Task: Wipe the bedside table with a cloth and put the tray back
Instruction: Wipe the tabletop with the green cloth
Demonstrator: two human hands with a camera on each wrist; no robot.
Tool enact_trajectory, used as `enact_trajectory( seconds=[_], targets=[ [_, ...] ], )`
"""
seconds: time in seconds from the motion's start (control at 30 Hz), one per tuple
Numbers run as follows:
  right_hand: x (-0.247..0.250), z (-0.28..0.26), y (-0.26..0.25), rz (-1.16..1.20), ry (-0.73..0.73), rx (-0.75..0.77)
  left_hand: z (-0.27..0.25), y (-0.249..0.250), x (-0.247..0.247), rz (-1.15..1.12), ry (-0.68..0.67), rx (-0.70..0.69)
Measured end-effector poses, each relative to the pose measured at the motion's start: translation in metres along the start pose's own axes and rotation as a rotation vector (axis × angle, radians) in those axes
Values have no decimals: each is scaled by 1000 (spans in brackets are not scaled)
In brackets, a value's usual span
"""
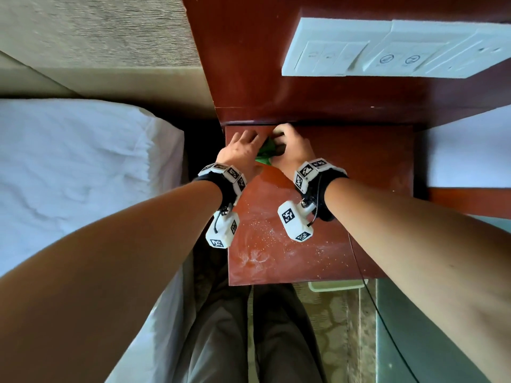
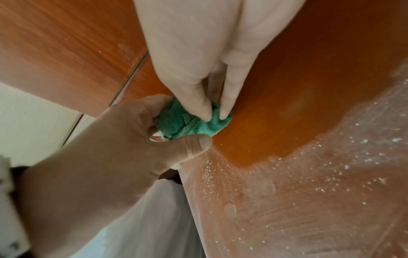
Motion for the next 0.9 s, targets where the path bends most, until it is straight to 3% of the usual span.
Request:
enact_trajectory(
  seconds=[0.27, 0.43, 0.53, 0.67, 0.9],
  targets=[
    [8, 3, 15, -29, 3, -16, 21, 11, 6, -6, 34, 21],
    [17, 0, 39, -479, -134, 5, 35, 20, 13, 53, 63, -103],
    [9, -1, 46, -608, -160, 33, 43, 30, 12, 140, 38, -208],
    [-1, -1, 48, -647, -138, 33, 46, 31, 5, 213, 42, -278],
    [-4, -2, 53, -651, -133, 74, 46, 11, 8, 254, 10, -227]
  ],
)
Point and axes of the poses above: each hand's wrist, its own z-axis towards the middle knuckle, its own x-axis out of the back of the hand, y = z × x, the point moved 7 cm from there along z, towards the middle knuckle, and after that the axes turned 7 degrees about y, right-handed, at the moved point
